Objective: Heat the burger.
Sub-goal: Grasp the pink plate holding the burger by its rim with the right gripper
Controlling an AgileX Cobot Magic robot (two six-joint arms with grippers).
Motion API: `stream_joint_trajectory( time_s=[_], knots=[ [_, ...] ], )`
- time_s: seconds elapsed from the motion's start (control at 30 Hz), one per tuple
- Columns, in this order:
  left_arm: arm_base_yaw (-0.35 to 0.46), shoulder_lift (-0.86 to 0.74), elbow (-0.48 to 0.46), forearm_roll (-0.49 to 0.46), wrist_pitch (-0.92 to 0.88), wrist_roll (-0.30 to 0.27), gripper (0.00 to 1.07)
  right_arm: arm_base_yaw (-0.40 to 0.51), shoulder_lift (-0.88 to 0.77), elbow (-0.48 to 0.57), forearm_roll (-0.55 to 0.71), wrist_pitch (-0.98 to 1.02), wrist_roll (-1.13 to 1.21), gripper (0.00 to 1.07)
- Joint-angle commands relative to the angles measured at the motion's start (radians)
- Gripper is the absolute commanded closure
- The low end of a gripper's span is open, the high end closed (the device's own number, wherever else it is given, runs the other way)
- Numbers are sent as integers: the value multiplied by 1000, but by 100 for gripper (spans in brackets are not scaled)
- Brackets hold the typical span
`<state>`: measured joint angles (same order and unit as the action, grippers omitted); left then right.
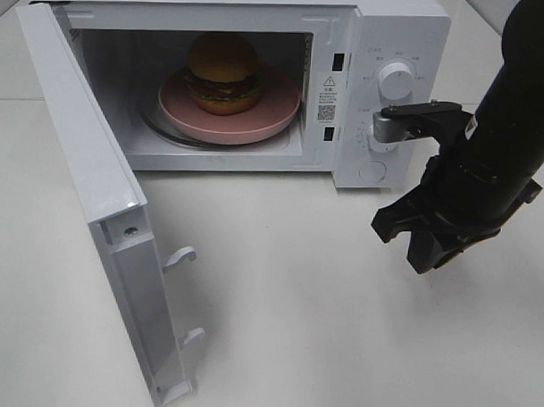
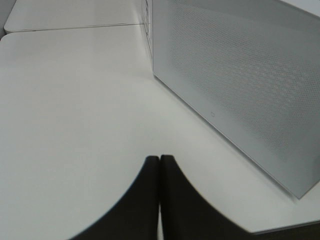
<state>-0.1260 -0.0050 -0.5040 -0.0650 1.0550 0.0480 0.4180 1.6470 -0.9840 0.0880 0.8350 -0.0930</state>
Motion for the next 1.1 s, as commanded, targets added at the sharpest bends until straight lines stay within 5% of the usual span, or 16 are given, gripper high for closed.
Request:
stream_joint_trajectory(
  time_s=[0.03,0.4,0.77,1.1],
  knots=[
    [1,-23,4,2,-15,-1,106,1,-10,-33,87,20,-87,84],
    [1,-23,4,2,-15,-1,106,52,-10,-103,233,-58,-379,53],
    [1,-23,4,2,-15,-1,106,179,41,-197,195,-135,-472,46],
    [1,-23,4,2,-15,-1,106,334,200,-339,-134,-202,-464,37]
  ],
)
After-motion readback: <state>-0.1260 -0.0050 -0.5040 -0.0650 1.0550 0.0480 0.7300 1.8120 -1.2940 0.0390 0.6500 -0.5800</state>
